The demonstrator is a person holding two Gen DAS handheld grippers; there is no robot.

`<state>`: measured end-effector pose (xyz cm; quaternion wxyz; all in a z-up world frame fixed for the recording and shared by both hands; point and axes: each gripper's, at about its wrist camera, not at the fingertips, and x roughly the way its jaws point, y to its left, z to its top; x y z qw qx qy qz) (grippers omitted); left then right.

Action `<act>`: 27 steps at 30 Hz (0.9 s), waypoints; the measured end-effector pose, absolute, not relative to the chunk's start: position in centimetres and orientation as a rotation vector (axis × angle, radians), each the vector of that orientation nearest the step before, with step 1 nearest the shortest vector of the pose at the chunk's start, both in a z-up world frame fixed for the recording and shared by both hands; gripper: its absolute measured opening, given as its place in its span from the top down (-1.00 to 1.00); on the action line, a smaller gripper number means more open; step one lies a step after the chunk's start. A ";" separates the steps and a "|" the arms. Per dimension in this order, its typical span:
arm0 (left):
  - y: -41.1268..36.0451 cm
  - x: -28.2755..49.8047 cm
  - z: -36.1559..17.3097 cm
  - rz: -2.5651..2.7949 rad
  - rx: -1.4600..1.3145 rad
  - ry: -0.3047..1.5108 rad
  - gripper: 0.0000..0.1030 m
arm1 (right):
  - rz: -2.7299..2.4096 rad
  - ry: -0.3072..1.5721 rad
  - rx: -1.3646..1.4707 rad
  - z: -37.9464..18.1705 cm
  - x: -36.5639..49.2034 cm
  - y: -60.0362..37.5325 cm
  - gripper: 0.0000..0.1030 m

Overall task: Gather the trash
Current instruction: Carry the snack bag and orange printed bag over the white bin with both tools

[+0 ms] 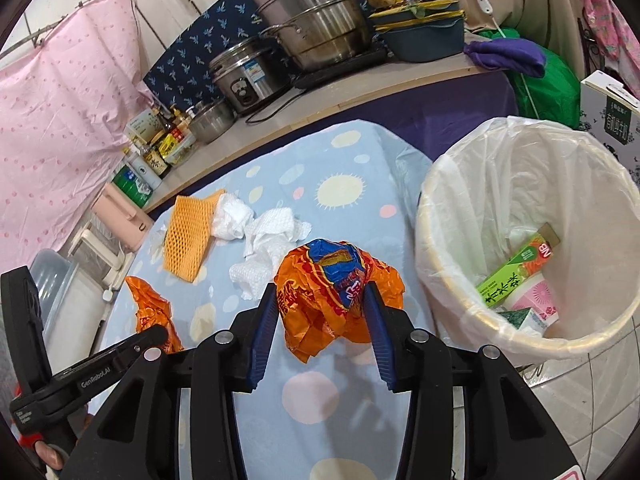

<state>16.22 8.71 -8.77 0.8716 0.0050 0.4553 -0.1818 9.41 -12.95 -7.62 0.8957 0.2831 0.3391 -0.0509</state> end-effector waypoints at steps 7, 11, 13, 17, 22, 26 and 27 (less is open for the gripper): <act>5.2 15.0 -7.5 -0.431 0.053 0.930 0.38 | -0.163 0.661 0.595 -6.7 7.4 -15.8 0.19; 2.9 14.3 -7.0 -0.454 0.085 0.918 0.38 | -0.208 0.647 0.602 -6.7 6.2 -17.7 0.19; 1.7 14.1 -6.8 -0.469 0.098 0.916 0.38 | -0.229 0.640 0.615 -6.8 5.6 -18.8 0.19; -0.6 13.4 -6.6 -0.499 0.124 0.909 0.38 | -0.276 0.628 0.627 -7.0 4.5 -20.8 0.19; -3.3 12.7 -6.1 -0.539 0.150 0.899 0.38 | -0.323 0.612 0.653 -7.3 3.3 -23.3 0.19; -5.5 12.3 -5.7 -0.571 0.166 0.885 0.38 | -0.354 0.604 0.674 -7.8 2.7 -25.1 0.19; -6.1 12.2 -5.5 -0.581 0.170 0.882 0.38 | -0.360 0.603 0.680 -7.9 2.6 -25.5 0.19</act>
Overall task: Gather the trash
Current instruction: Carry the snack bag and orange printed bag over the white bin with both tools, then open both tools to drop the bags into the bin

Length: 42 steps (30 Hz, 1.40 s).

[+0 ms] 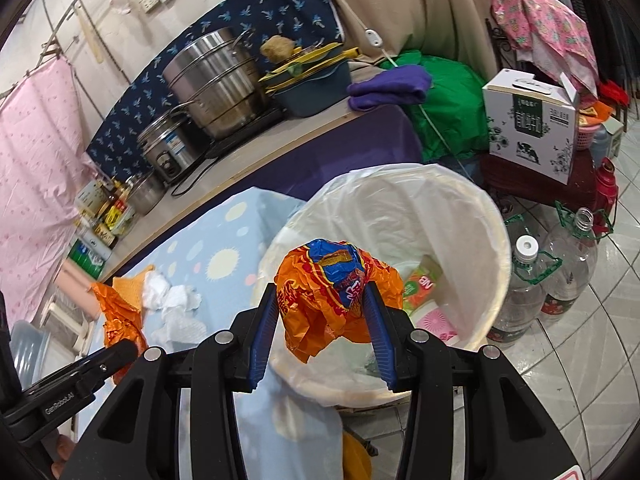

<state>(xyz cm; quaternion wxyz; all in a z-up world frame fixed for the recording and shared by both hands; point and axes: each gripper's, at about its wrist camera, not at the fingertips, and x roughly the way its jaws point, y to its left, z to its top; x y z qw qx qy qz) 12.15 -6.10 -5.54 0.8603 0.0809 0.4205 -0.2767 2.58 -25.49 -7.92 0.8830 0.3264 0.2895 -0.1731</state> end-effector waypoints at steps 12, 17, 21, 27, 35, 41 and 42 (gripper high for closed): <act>-12.3 11.4 -5.3 -0.649 0.225 0.857 0.38 | -0.405 0.598 0.706 -9.0 1.9 -28.0 0.19; -14.6 11.5 -5.3 -0.672 0.232 0.845 0.38 | -0.424 0.594 0.708 -9.2 2.0 -28.8 0.19; -16.3 11.6 -5.5 -0.688 0.239 0.842 0.38 | -0.434 0.594 0.718 -9.5 2.2 -29.5 0.19; -18.1 11.9 -6.1 -0.693 0.258 0.848 0.38 | -0.448 0.599 0.731 -10.1 2.4 -30.3 0.19; -19.3 12.4 -7.1 -0.699 0.269 0.870 0.38 | -0.460 0.608 0.738 -10.6 2.5 -30.9 0.19; -19.7 12.8 -7.5 -0.700 0.267 0.887 0.36 | -0.465 0.610 0.739 -10.7 2.7 -30.8 0.13; -19.7 12.8 -7.5 -0.699 0.267 0.890 0.36 | -0.465 0.610 0.739 -10.7 2.7 -30.8 0.13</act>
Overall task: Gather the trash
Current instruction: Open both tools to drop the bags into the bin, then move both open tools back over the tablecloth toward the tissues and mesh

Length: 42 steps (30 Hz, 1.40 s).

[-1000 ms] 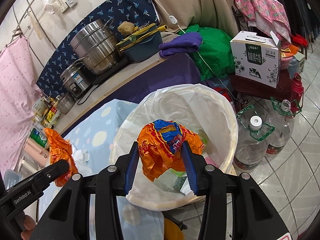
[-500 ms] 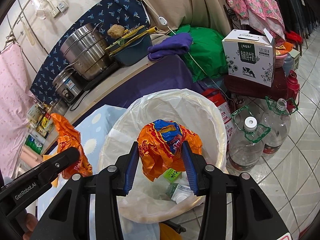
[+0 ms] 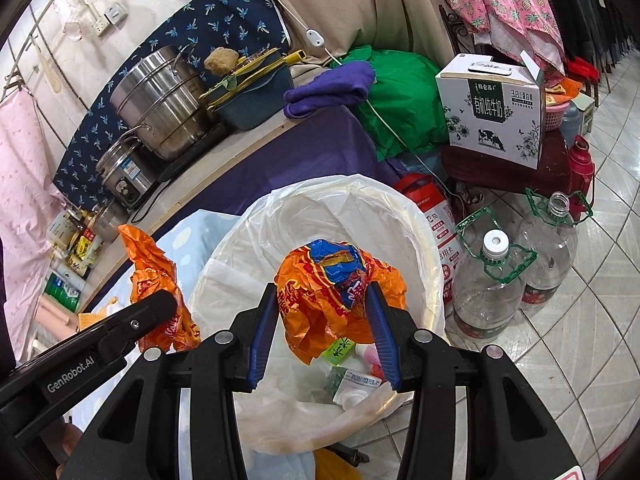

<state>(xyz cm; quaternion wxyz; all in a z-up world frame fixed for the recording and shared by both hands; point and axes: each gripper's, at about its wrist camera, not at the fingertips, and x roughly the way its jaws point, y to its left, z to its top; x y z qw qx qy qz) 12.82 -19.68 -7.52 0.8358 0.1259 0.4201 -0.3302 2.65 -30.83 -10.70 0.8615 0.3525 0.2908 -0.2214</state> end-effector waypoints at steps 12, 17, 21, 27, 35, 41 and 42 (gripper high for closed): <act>-19.4 12.8 -7.4 -0.681 0.253 0.868 0.06 | -0.469 0.590 0.726 -10.0 2.8 -30.2 0.04; -19.1 12.9 -7.1 -0.667 0.243 0.862 -0.07 | -0.473 0.582 0.720 -9.5 2.7 -30.1 0.03; -18.7 13.1 -6.9 -0.656 0.235 0.854 -0.23 | -0.478 0.573 0.719 -9.3 2.7 -30.2 0.01; -18.2 13.4 -6.4 -0.646 0.222 0.849 -0.30 | -0.485 0.568 0.715 -9.0 2.8 -30.1 -0.07; -17.5 13.7 -6.2 -0.638 0.208 0.852 -0.31 | -0.479 0.565 0.706 -8.6 2.9 -29.7 -0.10; -17.0 13.8 -6.0 -0.633 0.195 0.853 -0.32 | -0.476 0.563 0.696 -8.1 3.0 -29.2 -0.10; -16.8 13.9 -6.0 -0.632 0.191 0.853 -0.32 | -0.473 0.562 0.693 -8.0 3.0 -29.1 -0.10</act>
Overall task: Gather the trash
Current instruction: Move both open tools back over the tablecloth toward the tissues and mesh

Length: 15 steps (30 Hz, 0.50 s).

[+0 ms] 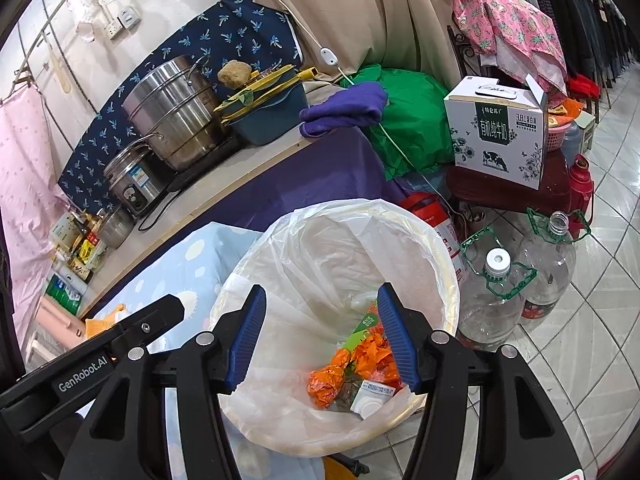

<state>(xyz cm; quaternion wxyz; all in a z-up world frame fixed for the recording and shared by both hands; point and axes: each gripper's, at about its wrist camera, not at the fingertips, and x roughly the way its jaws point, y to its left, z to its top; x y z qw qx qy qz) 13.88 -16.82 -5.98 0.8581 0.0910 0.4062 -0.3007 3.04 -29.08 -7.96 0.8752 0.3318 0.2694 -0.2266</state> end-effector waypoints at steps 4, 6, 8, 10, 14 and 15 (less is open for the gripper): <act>-16.1 14.1 -5.8 -0.625 0.174 0.853 -0.32 | -0.462 0.563 0.678 -7.5 3.3 -28.4 -0.11; -15.6 14.3 -5.6 -0.621 0.164 0.853 -0.32 | -0.456 0.563 0.668 -7.2 3.5 -28.0 -0.11; -15.0 14.4 -5.5 -0.615 0.154 0.853 -0.32 | -0.446 0.562 0.659 -6.9 3.7 -27.6 -0.11; -14.3 14.6 -5.3 -0.607 0.145 0.851 -0.33 | -0.435 0.563 0.650 -6.6 4.1 -26.9 -0.11; -12.5 15.0 -5.1 -0.581 0.122 0.853 -0.38 | -0.408 0.569 0.629 -6.1 4.8 -25.6 -0.11; -12.0 15.2 -5.1 -0.572 0.115 0.852 -0.41 | -0.399 0.572 0.623 -6.0 5.0 -25.2 -0.11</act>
